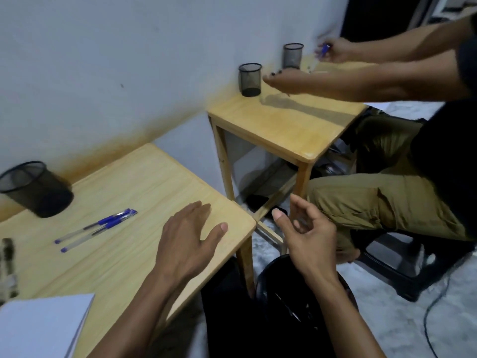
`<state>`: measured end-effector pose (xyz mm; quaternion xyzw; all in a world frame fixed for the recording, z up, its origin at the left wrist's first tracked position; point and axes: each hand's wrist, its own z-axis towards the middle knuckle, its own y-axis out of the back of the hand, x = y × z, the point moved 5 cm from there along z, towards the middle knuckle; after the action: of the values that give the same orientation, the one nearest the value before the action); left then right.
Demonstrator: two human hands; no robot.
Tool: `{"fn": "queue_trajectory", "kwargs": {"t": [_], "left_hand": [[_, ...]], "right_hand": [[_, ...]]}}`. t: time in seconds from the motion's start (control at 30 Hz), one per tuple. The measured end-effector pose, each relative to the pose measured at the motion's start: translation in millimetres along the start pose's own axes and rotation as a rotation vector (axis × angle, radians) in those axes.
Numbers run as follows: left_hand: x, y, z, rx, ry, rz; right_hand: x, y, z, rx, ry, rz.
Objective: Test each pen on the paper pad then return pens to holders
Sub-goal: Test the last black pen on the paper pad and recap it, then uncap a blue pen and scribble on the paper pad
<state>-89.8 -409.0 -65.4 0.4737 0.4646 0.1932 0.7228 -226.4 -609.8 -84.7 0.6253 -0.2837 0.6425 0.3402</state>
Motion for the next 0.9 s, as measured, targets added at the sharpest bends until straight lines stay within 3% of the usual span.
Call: {"fn": "queue_trajectory", "kwargs": {"t": [0.23, 0.6, 0.73, 0.9], "left_hand": [[19.8, 61.4, -27.2, -0.226, 0.045, -0.200], [97.0, 159.9, -135.5, -0.579, 0.335, -0.262], [142.8, 185.9, -174.2, -0.644, 0.455, -0.199], [202.3, 187.1, -211.8, -0.616, 0.616, -0.071]], "right_hand": [[39.9, -79.2, 7.6, 0.331, 0.020, 0.136], [64.4, -215.0, -54.3, 0.767, 0.078, 0.188], [69.8, -258.8, -76.8, 0.807, 0.231, 0.037], [55.6, -315.6, -80.1, 0.836, 0.485, -0.373]]}}
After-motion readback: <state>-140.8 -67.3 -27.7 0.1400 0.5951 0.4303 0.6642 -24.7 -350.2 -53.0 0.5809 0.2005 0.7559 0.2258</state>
